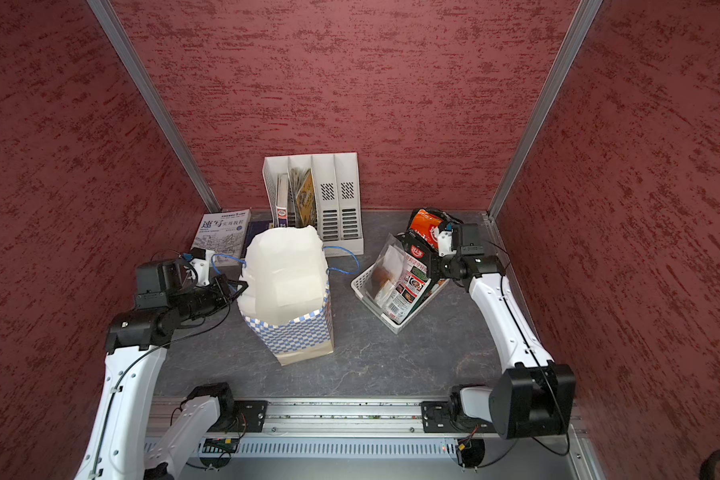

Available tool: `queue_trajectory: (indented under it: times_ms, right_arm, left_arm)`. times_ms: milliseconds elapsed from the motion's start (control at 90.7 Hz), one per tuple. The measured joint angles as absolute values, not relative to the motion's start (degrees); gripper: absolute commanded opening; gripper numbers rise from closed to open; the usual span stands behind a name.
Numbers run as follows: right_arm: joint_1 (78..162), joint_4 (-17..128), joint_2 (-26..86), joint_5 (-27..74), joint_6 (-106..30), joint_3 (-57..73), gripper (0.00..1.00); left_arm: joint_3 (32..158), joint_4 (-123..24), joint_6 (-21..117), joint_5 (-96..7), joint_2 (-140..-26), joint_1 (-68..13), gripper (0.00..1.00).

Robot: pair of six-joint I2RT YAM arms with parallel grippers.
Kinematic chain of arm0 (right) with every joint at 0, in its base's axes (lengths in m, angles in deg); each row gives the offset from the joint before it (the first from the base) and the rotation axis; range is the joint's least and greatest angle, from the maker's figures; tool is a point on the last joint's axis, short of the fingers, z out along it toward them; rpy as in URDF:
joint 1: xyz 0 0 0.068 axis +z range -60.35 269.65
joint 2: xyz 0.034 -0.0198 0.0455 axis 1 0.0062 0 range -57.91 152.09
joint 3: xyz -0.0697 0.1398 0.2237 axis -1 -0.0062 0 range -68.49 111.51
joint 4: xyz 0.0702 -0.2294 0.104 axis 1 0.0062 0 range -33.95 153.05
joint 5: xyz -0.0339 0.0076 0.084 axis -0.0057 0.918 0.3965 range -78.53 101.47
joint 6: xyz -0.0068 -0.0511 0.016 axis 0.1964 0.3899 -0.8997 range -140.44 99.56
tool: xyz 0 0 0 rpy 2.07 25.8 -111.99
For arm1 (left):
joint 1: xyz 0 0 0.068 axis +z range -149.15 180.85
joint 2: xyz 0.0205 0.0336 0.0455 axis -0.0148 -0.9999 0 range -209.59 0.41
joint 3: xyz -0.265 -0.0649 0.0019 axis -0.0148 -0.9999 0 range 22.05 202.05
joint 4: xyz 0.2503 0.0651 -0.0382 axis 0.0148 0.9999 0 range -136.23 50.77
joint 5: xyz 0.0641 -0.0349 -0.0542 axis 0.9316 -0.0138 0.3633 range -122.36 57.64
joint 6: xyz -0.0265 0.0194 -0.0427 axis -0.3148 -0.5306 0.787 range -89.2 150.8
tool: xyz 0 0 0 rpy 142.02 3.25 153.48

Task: Place the condiment packets inside the bag
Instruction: Adjust the condiment packet in the storage box.

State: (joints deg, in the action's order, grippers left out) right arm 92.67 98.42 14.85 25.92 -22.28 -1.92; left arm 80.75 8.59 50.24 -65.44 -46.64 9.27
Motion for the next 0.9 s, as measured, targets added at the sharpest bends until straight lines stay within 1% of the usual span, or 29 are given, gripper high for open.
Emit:
queue_trajectory:
  times_ms: [198, 309, 419, 529, 540, 573, 595, 672, 716, 738, 760, 771, 782, 793, 804, 837, 871, 904]
  right_arm:
    - [92.8, 98.8, 5.6, 26.7, -17.8, -1.7, 0.0]
    - [92.8, 98.4, 2.3, 27.1, -15.0, -0.9, 0.0]
    - [92.8, 98.3, 2.7, 27.4, -13.9, 1.3, 0.0]
    - [92.8, 97.7, 7.1, 27.5, -14.7, 3.0, 0.0]
    - [92.8, 97.5, 7.5, 27.4, -14.7, 3.1, 0.05]
    - [92.8, 97.1, 9.1, 27.0, -15.6, 3.1, 0.22]
    - [92.8, 96.9, 10.3, 26.6, -16.6, 3.1, 0.31]
    - [92.8, 96.6, 14.0, 25.2, -19.0, 3.1, 0.49]
    - [92.8, 96.8, 15.6, 24.7, -20.6, 3.1, 0.61]
    - [92.8, 97.1, 16.3, 24.5, -21.6, 3.1, 0.68]
    - [92.8, 97.3, 16.7, 24.3, -23.0, 3.1, 0.77]
    - [92.8, 97.5, 16.9, 24.2, -22.8, 3.1, 0.8]
    - [92.8, 97.6, 17.0, 24.1, -23.1, 3.1, 0.86]
    - [92.8, 97.9, 17.0, 24.0, -24.3, 3.1, 0.88]
    - [92.8, 98.0, 17.0, 23.9, -24.2, 3.1, 0.88]
    - [92.8, 98.3, 16.7, 23.8, -25.5, 2.9, 0.94]
    - [92.8, 98.4, 16.0, 23.5, -26.5, 2.6, 0.97]
    - [92.8, 98.5, 14.7, 23.1, -27.2, 2.0, 0.98]
  left_arm:
    - [80.8, 8.3, 49.8, -65.5, -47.3, 9.3, 0.0]
    - [80.8, 8.0, 49.4, -65.5, -47.4, 9.3, 0.0]
    - [80.8, 7.7, 49.3, -65.5, -47.4, 9.3, 0.0]
    - [80.3, 7.7, 49.3, -65.5, -47.4, 9.3, 0.0]
    - [80.3, 7.7, 49.3, -65.5, -47.4, 9.3, 0.0]
    - [80.1, 7.7, 49.3, -65.5, -47.4, 9.3, 0.0]
    - [80.1, 7.7, 49.3, -65.5, -47.3, 9.3, 0.0]
    - [80.1, 7.7, 49.3, -65.5, -47.3, 9.3, 0.0]
    - [80.1, 7.7, 49.3, -65.5, -47.3, 9.3, 0.0]
    - [80.1, 7.7, 49.3, -65.5, -47.3, 9.3, 0.0]
    - [80.1, 7.7, 49.3, -65.5, -47.3, 9.3, 0.0]
    - [80.1, 7.7, 49.3, -65.5, -47.3, 9.3, 0.0]
    - [80.1, 7.7, 49.3, -65.5, -47.3, 9.3, 0.0]
    - [80.1, 7.7, 49.3, -65.5, -47.3, 9.3, 0.0]
    - [80.1, 7.7, 49.3, -65.5, -47.3, 9.3, 0.0]
    - [80.1, 7.7, 49.3, -65.5, -47.3, 9.3, 0.0]
    - [80.1, 7.7, 49.3, -65.4, -47.3, 9.3, 0.0]
    - [80.0, 7.7, 49.3, -65.4, -47.3, 9.3, 0.0]
